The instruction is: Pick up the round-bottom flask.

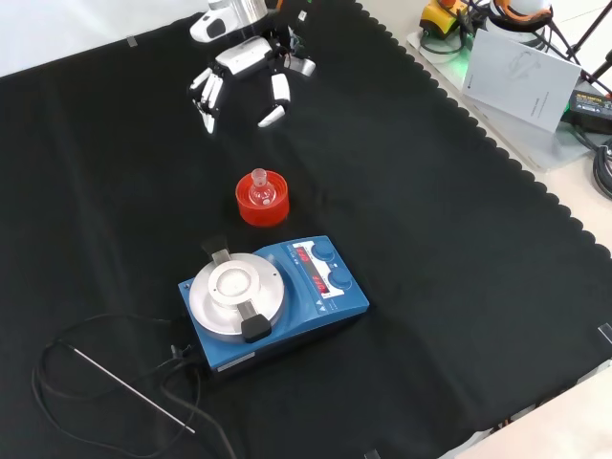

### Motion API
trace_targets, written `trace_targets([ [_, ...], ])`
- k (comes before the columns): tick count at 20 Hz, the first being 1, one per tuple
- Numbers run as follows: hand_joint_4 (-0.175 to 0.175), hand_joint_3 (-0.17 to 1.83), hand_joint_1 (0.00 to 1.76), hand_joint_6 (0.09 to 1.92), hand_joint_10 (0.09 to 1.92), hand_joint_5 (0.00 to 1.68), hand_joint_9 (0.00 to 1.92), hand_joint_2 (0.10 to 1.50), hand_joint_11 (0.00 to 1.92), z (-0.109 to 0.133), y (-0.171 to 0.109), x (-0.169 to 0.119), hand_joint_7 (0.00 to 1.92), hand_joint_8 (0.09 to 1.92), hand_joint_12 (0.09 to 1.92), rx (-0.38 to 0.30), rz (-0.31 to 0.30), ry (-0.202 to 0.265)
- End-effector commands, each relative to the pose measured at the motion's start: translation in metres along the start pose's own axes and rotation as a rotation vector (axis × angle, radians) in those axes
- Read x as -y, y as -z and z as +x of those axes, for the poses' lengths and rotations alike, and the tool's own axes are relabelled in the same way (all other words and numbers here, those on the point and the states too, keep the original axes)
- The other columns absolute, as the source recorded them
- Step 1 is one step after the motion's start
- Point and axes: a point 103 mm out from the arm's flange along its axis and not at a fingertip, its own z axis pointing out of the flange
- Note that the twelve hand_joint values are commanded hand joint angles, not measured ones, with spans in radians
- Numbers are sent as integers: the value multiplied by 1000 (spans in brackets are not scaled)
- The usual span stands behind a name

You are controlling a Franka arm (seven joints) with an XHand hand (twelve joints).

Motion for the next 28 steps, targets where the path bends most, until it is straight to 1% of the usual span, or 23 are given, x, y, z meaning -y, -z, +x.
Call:
trace_targets([
  [1,-29,1119,1015,282,583,675,638,377,208,1,-14,-1,546,609,1334,-18,3,17],
  [4,-29,1121,1015,423,580,616,642,376,212,1,-23,-3,548,607,1333,-30,17,23],
  [6,-28,1122,1015,451,580,596,643,375,213,0,-29,-4,548,607,1333,-47,22,25],
  [13,-29,1122,1015,448,581,545,643,371,212,-2,-43,-10,536,603,1335,-64,23,28],
  [17,-29,1121,1014,449,582,538,642,370,211,-1,-49,-11,530,602,1336,-64,8,18],
  [28,-28,1117,1009,455,583,536,641,368,209,4,-59,-12,523,603,1337,-55,27,24],
])
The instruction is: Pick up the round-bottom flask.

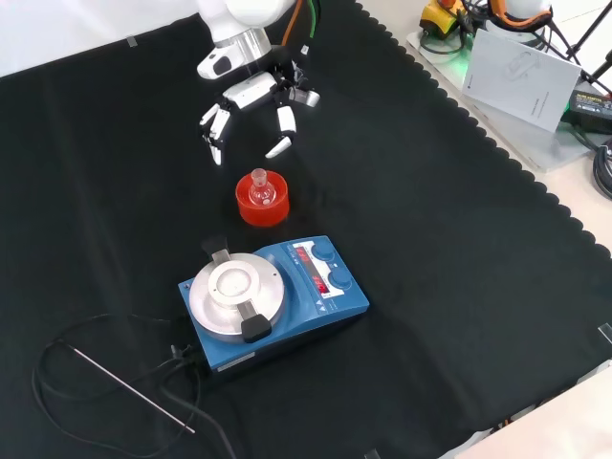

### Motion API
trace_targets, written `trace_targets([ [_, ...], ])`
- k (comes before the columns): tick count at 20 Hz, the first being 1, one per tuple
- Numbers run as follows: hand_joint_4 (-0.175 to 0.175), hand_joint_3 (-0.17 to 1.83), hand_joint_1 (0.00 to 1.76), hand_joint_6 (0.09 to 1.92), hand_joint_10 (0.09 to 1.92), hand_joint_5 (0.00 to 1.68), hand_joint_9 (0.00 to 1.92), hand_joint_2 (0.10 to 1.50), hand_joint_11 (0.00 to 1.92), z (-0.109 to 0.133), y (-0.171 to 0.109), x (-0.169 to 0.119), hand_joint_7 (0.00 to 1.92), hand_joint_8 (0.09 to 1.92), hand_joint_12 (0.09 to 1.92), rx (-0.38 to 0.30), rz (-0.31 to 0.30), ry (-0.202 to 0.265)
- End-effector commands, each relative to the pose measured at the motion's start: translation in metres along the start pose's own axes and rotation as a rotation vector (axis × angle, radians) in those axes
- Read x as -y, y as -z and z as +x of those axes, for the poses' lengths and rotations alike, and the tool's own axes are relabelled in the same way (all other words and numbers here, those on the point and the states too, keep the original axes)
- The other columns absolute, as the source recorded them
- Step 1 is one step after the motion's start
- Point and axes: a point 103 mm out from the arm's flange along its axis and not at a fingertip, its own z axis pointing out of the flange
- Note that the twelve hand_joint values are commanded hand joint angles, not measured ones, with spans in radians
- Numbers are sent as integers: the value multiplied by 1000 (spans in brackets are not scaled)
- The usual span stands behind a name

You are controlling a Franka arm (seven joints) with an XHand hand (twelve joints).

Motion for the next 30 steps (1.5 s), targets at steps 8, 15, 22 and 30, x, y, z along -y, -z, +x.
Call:
trace_targets([
  [8,-28,1115,1008,468,585,552,640,369,209,2,-10,-2,520,605,1337,-3,14,5],
  [15,-28,1112,1006,478,586,553,640,370,210,10,-22,-9,519,607,1337,-19,23,25],
  [22,-30,1111,1005,498,588,581,642,372,211,13,-29,-11,519,608,1337,-24,20,32],
  [30,-23,1104,1005,585,588,682,651,380,221,13,-30,-12,528,611,1334,-15,17,38],
])
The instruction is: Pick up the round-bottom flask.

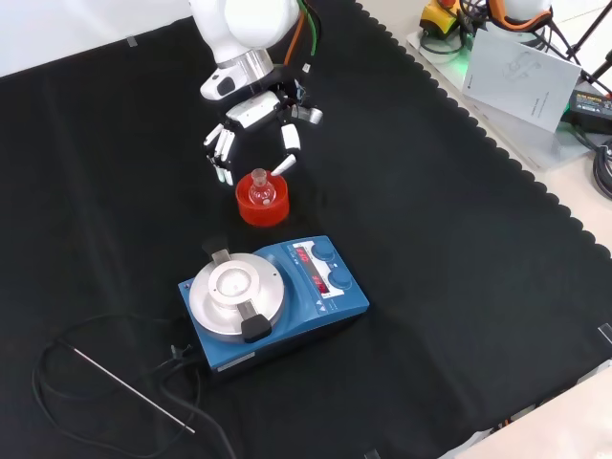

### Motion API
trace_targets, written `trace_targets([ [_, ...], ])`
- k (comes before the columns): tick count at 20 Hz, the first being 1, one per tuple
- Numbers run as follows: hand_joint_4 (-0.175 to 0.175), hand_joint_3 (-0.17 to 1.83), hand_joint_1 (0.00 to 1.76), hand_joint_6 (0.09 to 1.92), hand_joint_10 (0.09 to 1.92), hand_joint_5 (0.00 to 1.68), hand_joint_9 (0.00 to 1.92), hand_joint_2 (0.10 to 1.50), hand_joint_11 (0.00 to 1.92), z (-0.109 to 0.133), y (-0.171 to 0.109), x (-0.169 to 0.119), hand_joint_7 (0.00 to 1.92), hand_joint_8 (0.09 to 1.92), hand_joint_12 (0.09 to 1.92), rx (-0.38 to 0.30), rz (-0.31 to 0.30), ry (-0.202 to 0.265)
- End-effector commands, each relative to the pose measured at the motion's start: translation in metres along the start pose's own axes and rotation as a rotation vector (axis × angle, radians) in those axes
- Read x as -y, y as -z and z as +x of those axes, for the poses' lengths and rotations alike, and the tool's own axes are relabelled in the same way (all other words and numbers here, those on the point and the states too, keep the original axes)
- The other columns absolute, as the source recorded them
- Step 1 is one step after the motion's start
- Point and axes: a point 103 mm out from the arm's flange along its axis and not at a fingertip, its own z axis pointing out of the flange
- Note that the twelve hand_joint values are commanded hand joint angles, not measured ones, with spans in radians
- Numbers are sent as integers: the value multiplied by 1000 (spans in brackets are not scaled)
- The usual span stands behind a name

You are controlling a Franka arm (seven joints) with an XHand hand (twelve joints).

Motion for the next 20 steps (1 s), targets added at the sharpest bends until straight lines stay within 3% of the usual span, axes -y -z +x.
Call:
trace_targets([
  [1,-22,1101,1006,603,587,683,652,382,223,1,-2,-1,529,610,1332,0,4,5],
  [20,-20,1096,1013,696,585,696,664,387,233,4,-7,-4,534,609,1331,3,14,14],
])
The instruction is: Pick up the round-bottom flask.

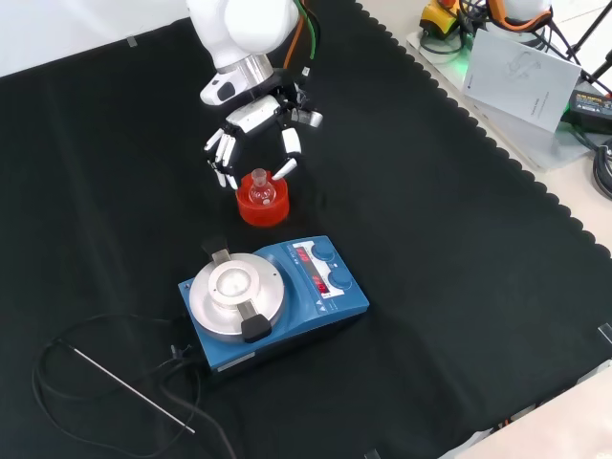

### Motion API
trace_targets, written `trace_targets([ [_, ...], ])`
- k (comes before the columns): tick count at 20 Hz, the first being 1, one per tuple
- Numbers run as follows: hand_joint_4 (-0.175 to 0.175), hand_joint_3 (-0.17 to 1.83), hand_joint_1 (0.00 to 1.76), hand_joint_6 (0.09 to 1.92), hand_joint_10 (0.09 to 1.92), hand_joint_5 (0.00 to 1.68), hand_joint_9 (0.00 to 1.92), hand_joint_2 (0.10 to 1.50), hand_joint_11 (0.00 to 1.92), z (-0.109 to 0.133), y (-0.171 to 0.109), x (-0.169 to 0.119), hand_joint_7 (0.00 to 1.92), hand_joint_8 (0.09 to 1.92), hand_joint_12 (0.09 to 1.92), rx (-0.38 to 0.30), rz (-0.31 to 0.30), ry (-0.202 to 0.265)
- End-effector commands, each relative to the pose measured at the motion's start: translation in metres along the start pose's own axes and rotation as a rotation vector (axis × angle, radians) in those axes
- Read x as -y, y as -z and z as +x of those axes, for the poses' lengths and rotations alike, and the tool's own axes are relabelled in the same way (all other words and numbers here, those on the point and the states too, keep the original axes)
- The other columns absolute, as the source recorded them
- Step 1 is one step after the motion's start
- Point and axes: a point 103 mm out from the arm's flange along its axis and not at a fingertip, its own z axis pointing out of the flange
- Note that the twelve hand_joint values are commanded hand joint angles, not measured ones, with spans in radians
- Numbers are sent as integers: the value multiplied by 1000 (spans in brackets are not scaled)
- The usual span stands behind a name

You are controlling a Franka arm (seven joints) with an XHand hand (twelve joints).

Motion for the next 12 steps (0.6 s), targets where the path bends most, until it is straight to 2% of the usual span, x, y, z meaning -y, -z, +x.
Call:
trace_targets([
  [1,-20,1095,1013,699,585,700,666,388,234,1,-1,0,535,609,1331,2,-2,3],
  [4,-17,1095,1018,718,587,736,674,395,244,1,-1,0,539,610,1333,15,-14,-2],
  [8,0,1083,1034,765,584,908,705,418,269,1,-1,0,565,608,1327,22,-18,0],
  [12,5,1079,1041,781,582,958,721,427,287,2,-1,-1,574,605,1326,26,-16,-1],
])
